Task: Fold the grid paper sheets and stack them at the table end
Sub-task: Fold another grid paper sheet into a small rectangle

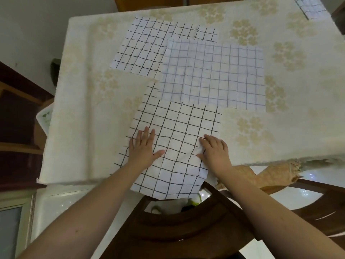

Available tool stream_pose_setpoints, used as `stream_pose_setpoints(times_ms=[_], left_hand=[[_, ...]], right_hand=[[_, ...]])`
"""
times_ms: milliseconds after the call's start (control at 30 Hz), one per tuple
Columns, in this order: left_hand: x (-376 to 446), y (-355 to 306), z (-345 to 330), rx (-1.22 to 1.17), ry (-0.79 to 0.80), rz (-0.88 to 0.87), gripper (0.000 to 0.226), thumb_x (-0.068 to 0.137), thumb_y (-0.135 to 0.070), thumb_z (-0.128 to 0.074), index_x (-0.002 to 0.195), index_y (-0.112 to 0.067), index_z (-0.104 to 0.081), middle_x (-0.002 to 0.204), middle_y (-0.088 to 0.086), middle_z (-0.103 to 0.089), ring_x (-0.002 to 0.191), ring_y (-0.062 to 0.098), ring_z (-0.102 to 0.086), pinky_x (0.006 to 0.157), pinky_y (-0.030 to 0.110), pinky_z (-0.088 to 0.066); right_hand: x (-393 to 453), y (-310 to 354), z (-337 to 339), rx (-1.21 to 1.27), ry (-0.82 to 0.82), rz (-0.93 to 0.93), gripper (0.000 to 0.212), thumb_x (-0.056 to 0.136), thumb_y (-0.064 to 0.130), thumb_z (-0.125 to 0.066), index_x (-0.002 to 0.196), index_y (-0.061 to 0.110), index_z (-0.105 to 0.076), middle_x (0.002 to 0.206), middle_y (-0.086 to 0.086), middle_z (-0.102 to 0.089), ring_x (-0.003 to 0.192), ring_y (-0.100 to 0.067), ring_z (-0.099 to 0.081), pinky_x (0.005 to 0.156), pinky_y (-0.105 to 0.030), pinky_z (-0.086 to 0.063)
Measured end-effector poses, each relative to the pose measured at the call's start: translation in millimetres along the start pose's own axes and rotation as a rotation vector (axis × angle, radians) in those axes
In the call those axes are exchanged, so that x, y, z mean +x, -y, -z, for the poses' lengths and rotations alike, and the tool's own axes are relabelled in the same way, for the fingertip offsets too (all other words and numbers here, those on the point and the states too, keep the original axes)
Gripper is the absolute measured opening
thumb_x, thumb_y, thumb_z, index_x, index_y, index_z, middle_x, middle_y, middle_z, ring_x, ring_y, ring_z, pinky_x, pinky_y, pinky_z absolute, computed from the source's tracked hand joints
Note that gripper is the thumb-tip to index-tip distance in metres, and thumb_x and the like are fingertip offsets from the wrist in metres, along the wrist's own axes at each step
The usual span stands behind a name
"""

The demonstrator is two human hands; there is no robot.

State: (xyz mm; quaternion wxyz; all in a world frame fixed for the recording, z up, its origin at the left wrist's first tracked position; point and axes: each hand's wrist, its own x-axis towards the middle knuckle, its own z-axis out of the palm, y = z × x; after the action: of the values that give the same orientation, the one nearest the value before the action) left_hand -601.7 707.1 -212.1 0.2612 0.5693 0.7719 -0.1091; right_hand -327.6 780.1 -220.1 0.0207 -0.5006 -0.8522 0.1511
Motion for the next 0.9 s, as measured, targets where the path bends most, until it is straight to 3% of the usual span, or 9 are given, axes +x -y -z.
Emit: stream_pose_setpoints(times_ms=[100, 167, 267, 333, 400, 533, 700, 900], left_hand=[[-25, -11, -17, -0.004, -0.019, 0.075, 0.088, 0.087, -0.076, -0.014, 0.149, -0.025, 0.024, 0.156, 0.003, 0.032, 0.146, 0.026, 0.022, 0.115, 0.052, 0.011], [-39, -15, -27, 0.023, -0.094, 0.098, 0.081, 0.091, -0.070, -0.011, 0.153, -0.022, 0.011, 0.161, 0.008, 0.016, 0.148, 0.029, 0.008, 0.114, 0.051, 0.011], [-49, -12, -26, 0.045, -0.387, 0.039, 0.057, 0.099, -0.050, -0.027, 0.143, -0.017, -0.042, 0.147, 0.012, -0.043, 0.134, 0.031, -0.041, 0.113, 0.056, -0.018], [-45, 1, -26, 0.015, -0.503, -0.039, 0.041, 0.096, -0.035, -0.048, 0.130, -0.015, -0.057, 0.132, 0.012, -0.057, 0.121, 0.030, -0.053, 0.107, 0.056, -0.032], [-36, 15, -22, -0.032, -0.463, -0.106, 0.042, 0.090, -0.023, -0.064, 0.130, -0.013, -0.058, 0.134, 0.013, -0.056, 0.122, 0.032, -0.052, 0.105, 0.054, -0.036], [-15, 34, -14, -0.091, -0.370, -0.284, 0.046, 0.082, -0.015, -0.074, 0.125, -0.007, -0.061, 0.130, 0.019, -0.058, 0.117, 0.037, -0.056, 0.097, 0.052, -0.044], [-1, 40, -2, -0.187, -0.408, -0.291, 0.028, 0.076, -0.019, -0.078, 0.103, -0.013, -0.070, 0.104, 0.007, -0.062, 0.095, 0.028, -0.059, 0.080, 0.038, -0.044], [-2, 41, -1, -0.175, -0.424, -0.280, 0.010, 0.079, -0.020, -0.076, 0.084, -0.015, -0.069, 0.090, 0.001, -0.059, 0.085, 0.023, -0.056, 0.078, 0.035, -0.039]], right_hand=[[3, 1, -1, 0.041, -0.103, 0.000, 0.041, 0.076, 0.031, -0.077, 0.114, 0.018, -0.066, 0.122, -0.005, -0.062, 0.114, -0.029, -0.055, 0.102, -0.047, -0.034], [4, 4, -2, 0.064, -0.169, 0.004, 0.030, 0.082, 0.038, -0.069, 0.105, 0.019, -0.070, 0.113, -0.002, -0.064, 0.108, -0.027, -0.056, 0.100, -0.044, -0.032], [5, 6, -2, 0.079, -0.194, -0.025, 0.030, 0.080, 0.043, -0.072, 0.099, 0.020, -0.072, 0.107, -0.001, -0.065, 0.104, -0.026, -0.057, 0.099, -0.046, -0.033], [5, 6, -1, 0.073, -0.151, -0.048, 0.037, 0.074, 0.042, -0.078, 0.103, 0.020, -0.072, 0.108, -0.003, -0.065, 0.106, -0.028, -0.057, 0.098, -0.048, -0.035], [4, 6, 0, 0.080, -0.091, -0.051, 0.044, 0.071, 0.040, -0.080, 0.108, 0.019, -0.070, 0.111, -0.004, -0.064, 0.108, -0.029, -0.056, 0.099, -0.048, -0.034], [5, 6, 2, 0.105, -0.020, -0.062, 0.043, 0.071, 0.033, -0.080, 0.110, 0.021, -0.068, 0.111, -0.004, -0.062, 0.110, -0.029, -0.053, 0.098, -0.042, -0.031], [6, -2, 1, 0.103, -0.009, -0.052, 0.019, 0.075, 0.033, -0.077, 0.089, 0.022, -0.070, 0.098, -0.002, -0.062, 0.102, -0.029, -0.053, 0.091, -0.040, -0.030], [3, -3, 1, 0.070, -0.065, -0.010, 0.011, 0.081, 0.027, -0.073, 0.083, 0.018, -0.068, 0.089, -0.004, -0.062, 0.092, -0.031, -0.055, 0.086, -0.042, -0.034]])
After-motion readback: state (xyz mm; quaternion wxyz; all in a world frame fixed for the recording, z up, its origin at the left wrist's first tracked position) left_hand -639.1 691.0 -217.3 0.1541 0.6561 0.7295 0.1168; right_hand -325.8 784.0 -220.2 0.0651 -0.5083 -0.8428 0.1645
